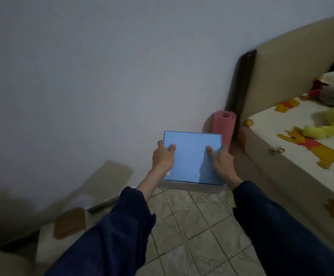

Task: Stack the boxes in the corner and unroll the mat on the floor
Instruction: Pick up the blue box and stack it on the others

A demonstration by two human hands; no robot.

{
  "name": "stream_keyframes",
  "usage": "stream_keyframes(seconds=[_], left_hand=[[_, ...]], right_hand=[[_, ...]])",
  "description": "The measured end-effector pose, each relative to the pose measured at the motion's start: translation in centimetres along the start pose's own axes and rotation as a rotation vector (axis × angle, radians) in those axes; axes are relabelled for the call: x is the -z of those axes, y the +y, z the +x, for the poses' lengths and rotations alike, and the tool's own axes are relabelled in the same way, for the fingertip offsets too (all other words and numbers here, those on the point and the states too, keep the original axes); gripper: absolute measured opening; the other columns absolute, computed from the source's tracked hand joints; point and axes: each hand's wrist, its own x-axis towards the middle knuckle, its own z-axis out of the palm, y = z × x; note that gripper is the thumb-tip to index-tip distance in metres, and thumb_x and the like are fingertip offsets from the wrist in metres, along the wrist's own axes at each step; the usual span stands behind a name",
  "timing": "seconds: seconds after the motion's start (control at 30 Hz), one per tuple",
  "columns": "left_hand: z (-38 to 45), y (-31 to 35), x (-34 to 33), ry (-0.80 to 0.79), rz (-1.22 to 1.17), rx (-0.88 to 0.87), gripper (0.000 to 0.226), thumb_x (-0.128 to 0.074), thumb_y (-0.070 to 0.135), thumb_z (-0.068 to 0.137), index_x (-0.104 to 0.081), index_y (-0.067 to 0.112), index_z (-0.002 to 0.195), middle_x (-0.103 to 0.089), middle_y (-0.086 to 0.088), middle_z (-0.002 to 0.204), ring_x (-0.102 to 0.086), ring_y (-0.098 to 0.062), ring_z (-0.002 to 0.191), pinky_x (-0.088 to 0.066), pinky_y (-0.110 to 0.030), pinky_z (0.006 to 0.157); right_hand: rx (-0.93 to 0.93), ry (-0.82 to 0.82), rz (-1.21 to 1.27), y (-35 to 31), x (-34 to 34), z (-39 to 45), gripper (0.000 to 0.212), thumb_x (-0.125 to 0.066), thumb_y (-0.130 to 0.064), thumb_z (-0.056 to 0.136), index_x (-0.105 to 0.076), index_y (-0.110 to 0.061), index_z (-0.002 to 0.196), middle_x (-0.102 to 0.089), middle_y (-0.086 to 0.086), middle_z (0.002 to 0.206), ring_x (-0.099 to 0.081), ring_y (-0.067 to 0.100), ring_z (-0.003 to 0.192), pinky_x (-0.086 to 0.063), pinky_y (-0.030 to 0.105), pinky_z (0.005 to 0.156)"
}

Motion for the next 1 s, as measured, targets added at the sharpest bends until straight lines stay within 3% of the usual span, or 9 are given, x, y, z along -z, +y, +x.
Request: stream_keyframes(seconds=[0.17, 0.3, 0.8, 1.0], left_hand=[[-0.5, -5.2, 7.5, 0.099, -0.024, 0.080, 0.056, -0.039, 0.038, 0.098, -0.029, 0.004, 0.141, -0.050, -0.020, 0.135, -0.052, -0.037, 0.119, -0.044, -0.041, 0.095], [-1.3, -9.6, 13.6, 0.162, -0.074, 0.119, 0.056, -0.040, 0.039, 0.098, -0.030, 0.005, 0.141, -0.050, -0.019, 0.135, -0.053, -0.036, 0.119, -0.046, -0.043, 0.097], [-5.5, -27.9, 37.8, 0.339, -0.150, 0.254, 0.056, -0.039, 0.041, 0.097, -0.028, 0.010, 0.143, -0.047, -0.016, 0.140, -0.053, -0.034, 0.120, -0.047, -0.042, 0.098], [-5.8, -33.2, 43.2, 0.376, -0.227, 0.284, 0.044, -0.038, 0.030, 0.099, -0.026, 0.012, 0.138, -0.055, -0.012, 0.127, -0.055, -0.022, 0.091, -0.043, -0.030, 0.075]], right_hand=[[0.068, -0.119, -0.058, -3.9, -7.4, -2.7, 0.054, -0.049, -0.032, 0.095, -0.034, 0.002, 0.134, -0.053, 0.022, 0.126, -0.054, 0.039, 0.112, -0.043, 0.035, 0.081], [0.112, -0.192, -0.056, -6.5, -13.5, -5.6, 0.054, -0.049, -0.034, 0.094, -0.034, 0.000, 0.133, -0.054, 0.023, 0.126, -0.056, 0.039, 0.110, -0.047, 0.044, 0.089], [0.213, -0.436, -0.076, -15.9, -38.5, -18.6, 0.058, -0.050, -0.035, 0.093, -0.032, -0.001, 0.136, -0.053, 0.025, 0.128, -0.055, 0.040, 0.112, -0.047, 0.050, 0.095], [0.246, -0.537, -0.105, -18.0, -46.3, -20.6, 0.058, -0.049, -0.035, 0.094, -0.031, 0.000, 0.137, -0.051, 0.024, 0.129, -0.055, 0.038, 0.112, -0.046, 0.042, 0.089]])
